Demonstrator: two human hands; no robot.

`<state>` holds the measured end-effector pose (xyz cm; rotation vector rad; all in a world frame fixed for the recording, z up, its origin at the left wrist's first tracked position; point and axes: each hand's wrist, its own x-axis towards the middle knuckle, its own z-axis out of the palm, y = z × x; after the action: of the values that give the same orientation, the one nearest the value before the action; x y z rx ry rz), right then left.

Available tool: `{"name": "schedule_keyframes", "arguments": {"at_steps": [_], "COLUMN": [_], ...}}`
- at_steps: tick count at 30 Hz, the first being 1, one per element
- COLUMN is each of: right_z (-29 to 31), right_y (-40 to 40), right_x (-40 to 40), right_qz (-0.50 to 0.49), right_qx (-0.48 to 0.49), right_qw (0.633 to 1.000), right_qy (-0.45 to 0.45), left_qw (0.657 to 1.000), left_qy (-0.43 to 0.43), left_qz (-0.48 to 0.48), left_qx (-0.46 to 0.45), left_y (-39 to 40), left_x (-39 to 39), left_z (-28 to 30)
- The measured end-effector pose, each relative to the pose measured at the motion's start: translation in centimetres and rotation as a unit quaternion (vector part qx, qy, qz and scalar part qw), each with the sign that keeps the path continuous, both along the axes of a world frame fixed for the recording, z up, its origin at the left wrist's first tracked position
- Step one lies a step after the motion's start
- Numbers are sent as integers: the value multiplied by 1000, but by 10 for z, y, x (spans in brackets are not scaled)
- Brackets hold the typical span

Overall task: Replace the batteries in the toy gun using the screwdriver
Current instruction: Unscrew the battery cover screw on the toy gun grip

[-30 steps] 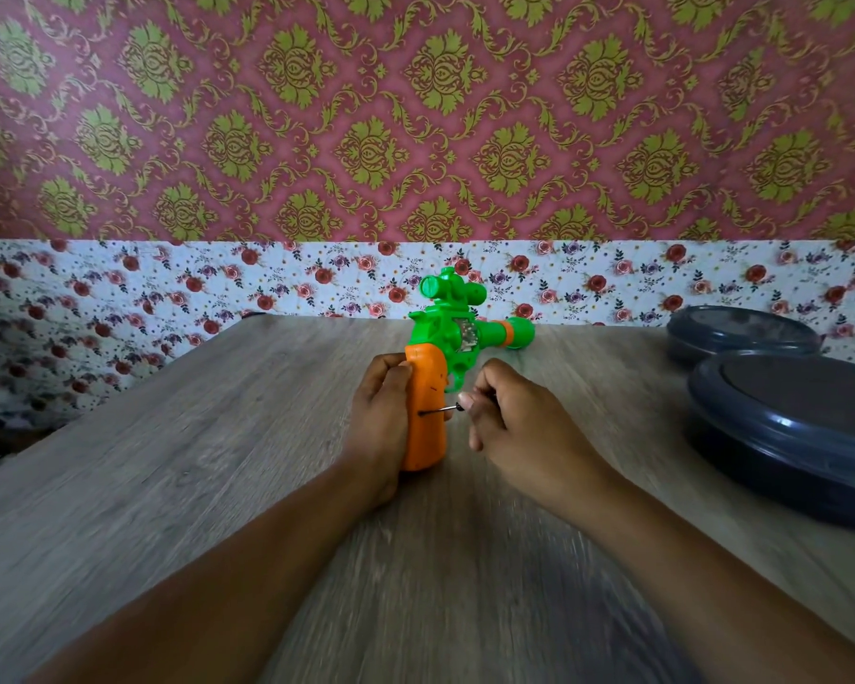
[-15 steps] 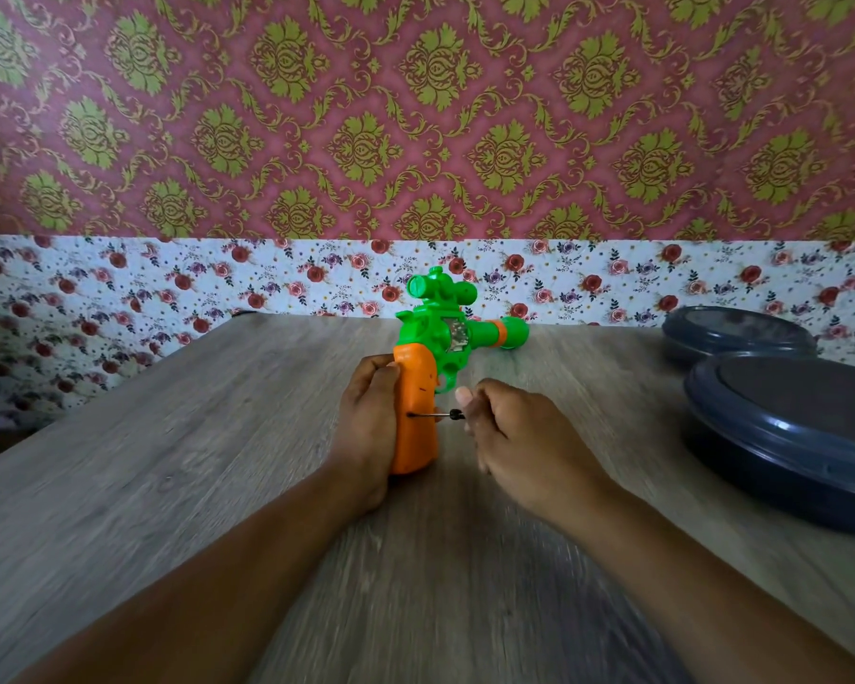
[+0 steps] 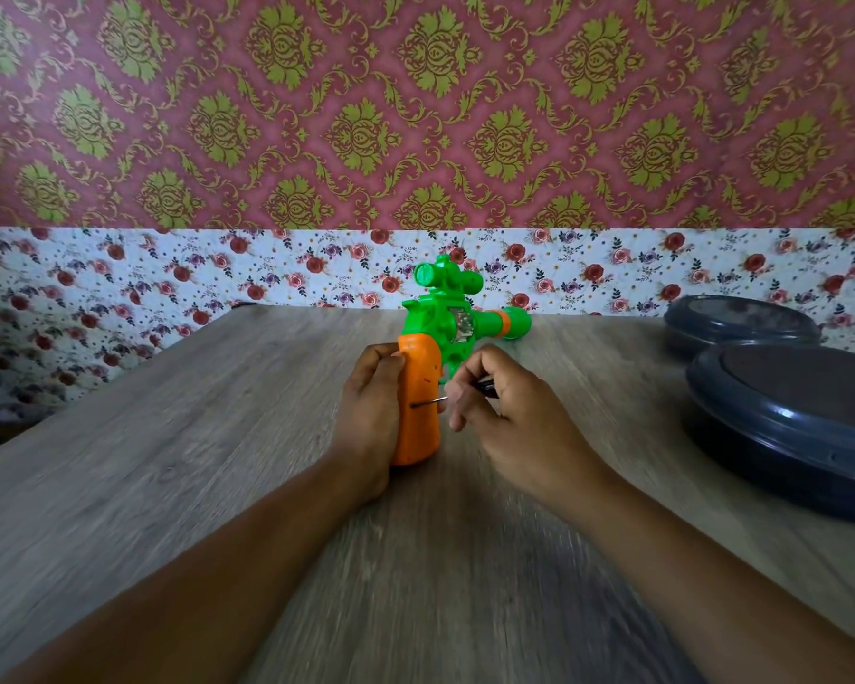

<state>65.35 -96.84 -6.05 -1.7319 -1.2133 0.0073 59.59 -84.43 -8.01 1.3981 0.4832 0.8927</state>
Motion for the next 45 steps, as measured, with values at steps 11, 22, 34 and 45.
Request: {"name": "schedule_keyframes", "arguments": {"at_steps": [11, 22, 34, 45], "right_z": [4, -3, 4, 1], "right_y": [0, -1, -1, 1], "right_x": [-2, 2, -3, -2], "right_qz": [-16, -99, -17, -77], "right_qx": [-24, -86, -19, -67], "right_qw": [999, 987, 1000, 992], "right_qy": [-24, -96, 14, -73], "left_qw": [1000, 1000, 1000, 1000], "left_qy": [-9, -7, -1, -8], "left_qz": [3, 2, 9, -4], "left_qx": [-14, -20, -16, -23], "left_y": [0, 2, 2, 2], "left_x": [1, 2, 3, 2], "left_z": [-1, -2, -2, -3]}}
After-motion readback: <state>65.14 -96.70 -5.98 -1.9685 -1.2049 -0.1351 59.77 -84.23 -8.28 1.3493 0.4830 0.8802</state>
